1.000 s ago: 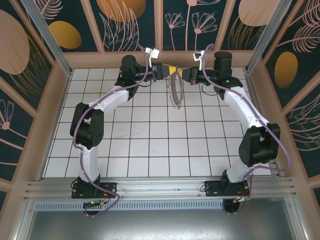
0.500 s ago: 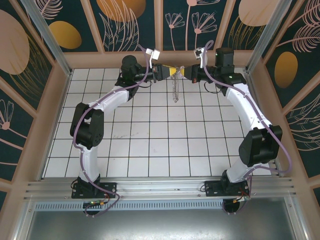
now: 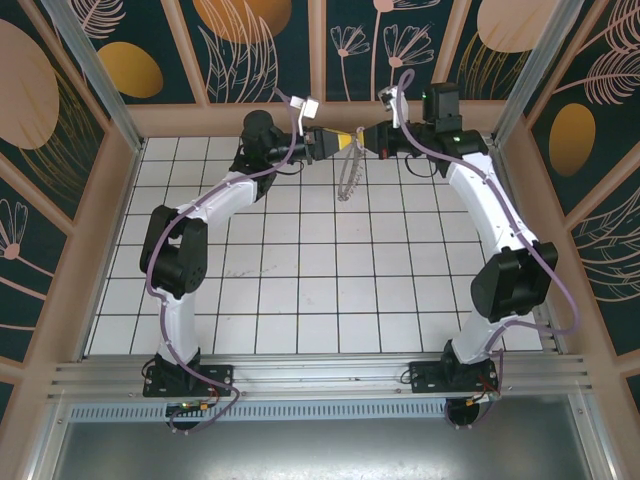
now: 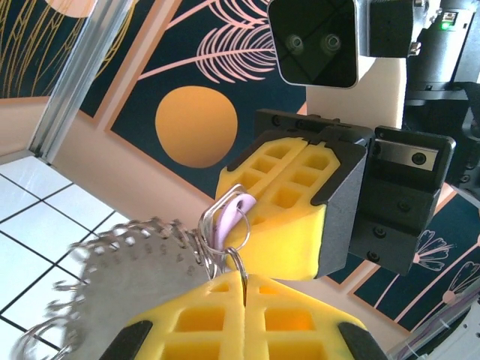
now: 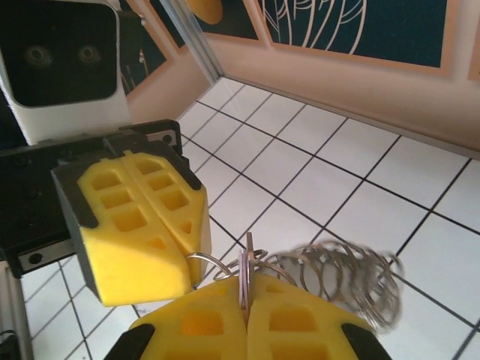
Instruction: Put the keys on the keyring
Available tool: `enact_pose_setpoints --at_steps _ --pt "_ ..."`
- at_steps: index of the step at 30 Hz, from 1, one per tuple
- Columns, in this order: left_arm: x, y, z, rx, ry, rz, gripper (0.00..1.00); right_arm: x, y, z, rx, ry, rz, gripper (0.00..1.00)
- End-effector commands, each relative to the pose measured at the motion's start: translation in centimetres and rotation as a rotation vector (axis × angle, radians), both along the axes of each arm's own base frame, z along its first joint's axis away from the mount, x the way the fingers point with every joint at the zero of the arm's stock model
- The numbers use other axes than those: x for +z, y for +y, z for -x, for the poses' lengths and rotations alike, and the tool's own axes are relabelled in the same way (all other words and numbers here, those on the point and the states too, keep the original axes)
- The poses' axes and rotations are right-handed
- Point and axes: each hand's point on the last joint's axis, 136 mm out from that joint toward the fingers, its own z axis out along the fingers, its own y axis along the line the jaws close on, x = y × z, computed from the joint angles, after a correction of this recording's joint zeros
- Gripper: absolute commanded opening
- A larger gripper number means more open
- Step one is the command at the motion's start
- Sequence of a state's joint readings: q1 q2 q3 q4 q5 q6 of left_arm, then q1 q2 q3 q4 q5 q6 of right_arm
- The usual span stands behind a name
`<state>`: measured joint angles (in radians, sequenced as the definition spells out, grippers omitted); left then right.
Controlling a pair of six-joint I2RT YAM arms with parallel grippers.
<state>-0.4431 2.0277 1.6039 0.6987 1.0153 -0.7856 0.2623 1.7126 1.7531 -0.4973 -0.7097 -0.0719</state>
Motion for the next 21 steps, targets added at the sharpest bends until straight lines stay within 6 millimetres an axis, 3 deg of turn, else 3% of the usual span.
enact_pose_setpoints --at_steps 1,12,21 --pt "2.2 -0.2 1.8 -0.037 -0.074 0.018 0.0 0.4 0.2 -0.3 -0.02 -0.044 0.057 0.0" --pt "2.4 -0.2 1.8 -0.034 -0.08 0.018 0.0 -1.0 -2.4 -0.1 -0.117 -0.057 0.166 0.0" --pt "2.1 -0.2 1.8 -0.041 -0.074 0.015 0.0 0.5 -3.5 -0.3 -0.167 -0.119 0.196 0.0"
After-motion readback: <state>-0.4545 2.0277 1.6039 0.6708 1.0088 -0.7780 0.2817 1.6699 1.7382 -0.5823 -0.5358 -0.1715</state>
